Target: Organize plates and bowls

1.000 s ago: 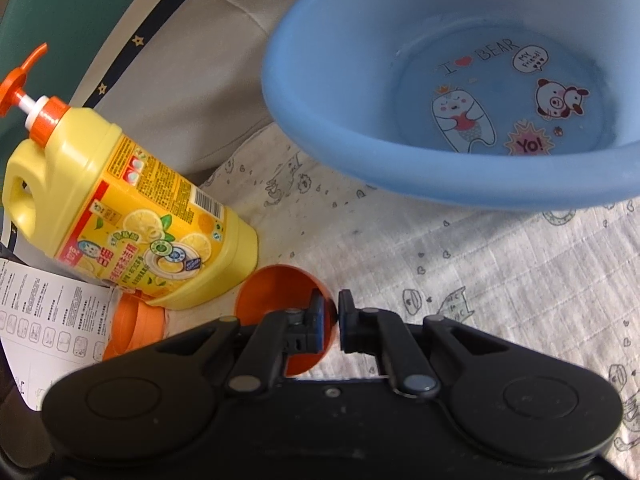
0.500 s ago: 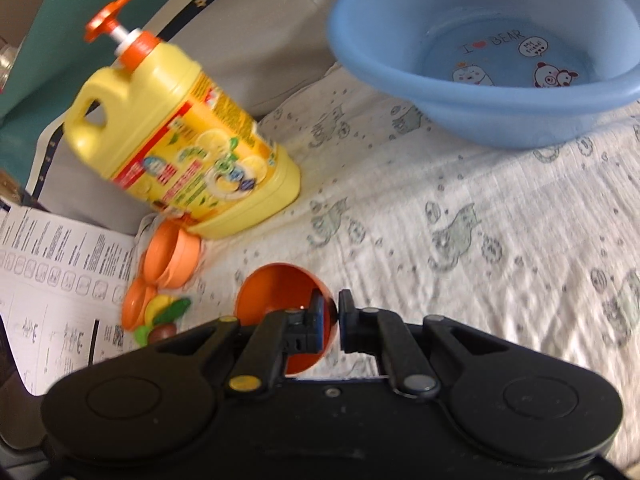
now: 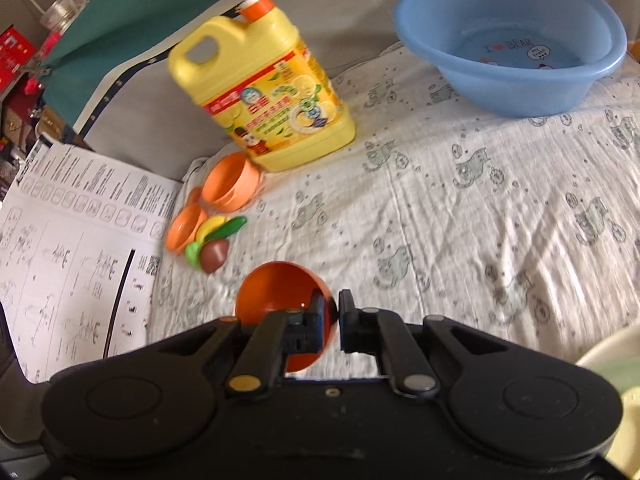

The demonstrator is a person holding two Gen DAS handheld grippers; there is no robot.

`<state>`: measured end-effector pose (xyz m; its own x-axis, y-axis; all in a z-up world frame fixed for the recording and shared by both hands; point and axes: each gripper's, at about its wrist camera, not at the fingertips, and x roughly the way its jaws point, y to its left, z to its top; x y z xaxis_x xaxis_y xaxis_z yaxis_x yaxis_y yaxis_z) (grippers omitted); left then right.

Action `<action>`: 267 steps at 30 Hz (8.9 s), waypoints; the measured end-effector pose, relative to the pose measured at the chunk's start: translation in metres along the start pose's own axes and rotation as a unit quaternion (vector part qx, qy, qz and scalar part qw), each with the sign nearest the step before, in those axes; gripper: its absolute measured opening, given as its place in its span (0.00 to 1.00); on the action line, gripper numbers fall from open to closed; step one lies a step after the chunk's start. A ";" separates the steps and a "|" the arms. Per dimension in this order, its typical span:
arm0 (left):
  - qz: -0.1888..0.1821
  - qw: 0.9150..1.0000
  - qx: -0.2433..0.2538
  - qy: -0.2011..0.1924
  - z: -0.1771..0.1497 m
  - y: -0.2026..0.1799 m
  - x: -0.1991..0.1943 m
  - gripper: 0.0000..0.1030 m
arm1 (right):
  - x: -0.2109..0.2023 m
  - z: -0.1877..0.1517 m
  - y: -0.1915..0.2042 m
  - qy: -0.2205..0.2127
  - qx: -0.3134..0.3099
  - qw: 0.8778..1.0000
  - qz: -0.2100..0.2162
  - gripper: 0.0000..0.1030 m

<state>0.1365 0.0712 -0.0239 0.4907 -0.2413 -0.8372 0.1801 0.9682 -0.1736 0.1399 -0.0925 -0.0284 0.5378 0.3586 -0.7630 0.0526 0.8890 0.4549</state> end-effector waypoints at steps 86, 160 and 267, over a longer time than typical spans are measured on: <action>0.018 0.997 -0.060 -0.049 -0.154 0.051 -0.062 0.99 | -0.049 -0.127 -0.006 0.039 -0.044 0.997 -0.040 0.98; -0.072 0.995 0.037 0.058 -0.102 -0.173 0.019 0.29 | -0.150 -0.085 -0.182 -0.067 0.051 0.993 -0.080 0.17; 0.068 0.995 0.067 -0.031 -0.202 -0.100 -0.054 1.00 | -0.180 -0.200 -0.142 -0.074 -0.096 0.983 -0.134 1.00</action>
<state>-0.0801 0.0007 -0.0660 0.5689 -0.1153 -0.8143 0.2180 0.9758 0.0141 -0.1332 -0.2265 -0.0477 0.6436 0.0705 -0.7621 0.0575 0.9885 0.1401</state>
